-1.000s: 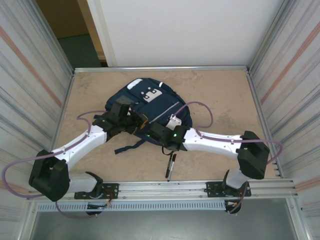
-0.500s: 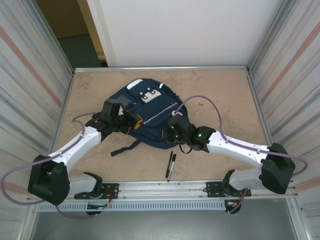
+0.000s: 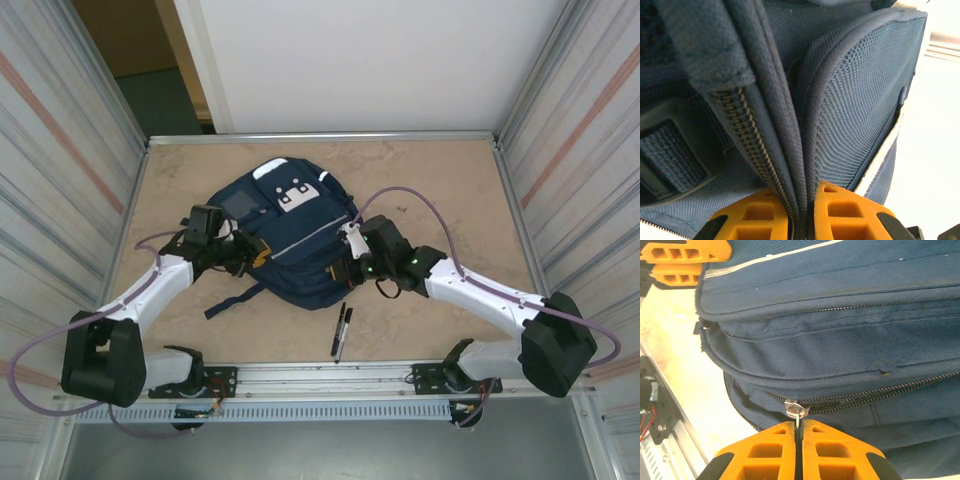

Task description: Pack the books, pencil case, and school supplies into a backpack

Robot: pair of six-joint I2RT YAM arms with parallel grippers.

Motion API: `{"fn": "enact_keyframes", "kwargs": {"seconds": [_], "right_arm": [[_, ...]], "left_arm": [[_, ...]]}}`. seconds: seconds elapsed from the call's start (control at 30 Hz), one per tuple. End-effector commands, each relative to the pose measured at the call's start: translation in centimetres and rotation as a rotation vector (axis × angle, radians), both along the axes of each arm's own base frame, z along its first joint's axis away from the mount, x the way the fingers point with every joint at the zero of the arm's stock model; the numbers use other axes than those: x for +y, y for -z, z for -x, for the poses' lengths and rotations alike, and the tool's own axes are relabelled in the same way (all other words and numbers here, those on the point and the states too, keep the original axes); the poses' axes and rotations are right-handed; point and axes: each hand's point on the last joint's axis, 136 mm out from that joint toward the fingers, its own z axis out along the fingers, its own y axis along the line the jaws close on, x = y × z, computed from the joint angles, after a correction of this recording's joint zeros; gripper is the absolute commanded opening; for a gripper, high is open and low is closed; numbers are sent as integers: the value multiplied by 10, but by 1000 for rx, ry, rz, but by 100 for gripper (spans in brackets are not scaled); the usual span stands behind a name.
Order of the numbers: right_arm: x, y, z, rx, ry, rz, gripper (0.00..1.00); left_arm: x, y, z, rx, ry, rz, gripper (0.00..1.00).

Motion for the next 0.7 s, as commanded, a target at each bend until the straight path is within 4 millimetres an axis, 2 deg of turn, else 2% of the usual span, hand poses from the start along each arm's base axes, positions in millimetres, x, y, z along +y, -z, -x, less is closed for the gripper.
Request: {"fn": "enact_keyframes", "kwargs": {"seconds": [0.0, 0.07, 0.17, 0.3, 0.43, 0.5, 0.57, 0.67], "right_arm": [[4, 2, 9, 20, -89, -6, 0], [8, 1, 15, 37, -118, -28, 0], [15, 0, 20, 50, -158, -62, 0], [25, -9, 14, 15, -164, -44, 0], [61, -19, 7, -64, -180, -67, 0], [76, -21, 0, -77, -151, -44, 0], [87, -21, -4, -102, -124, -30, 0], [102, -20, 0, -108, -145, -58, 0]], "left_arm": [[11, -6, -18, -60, 26, -9, 1], [10, -9, -30, -94, 78, 20, 9], [4, -14, -46, -76, 167, 46, 25], [2, -5, -58, 16, 144, 50, 41], [4, -14, -69, -14, 124, 63, 51], [9, -23, -64, -32, 121, 46, 53], [21, -30, -51, -44, 123, 0, 53], [42, -32, -14, -32, 133, -73, 56]]}}
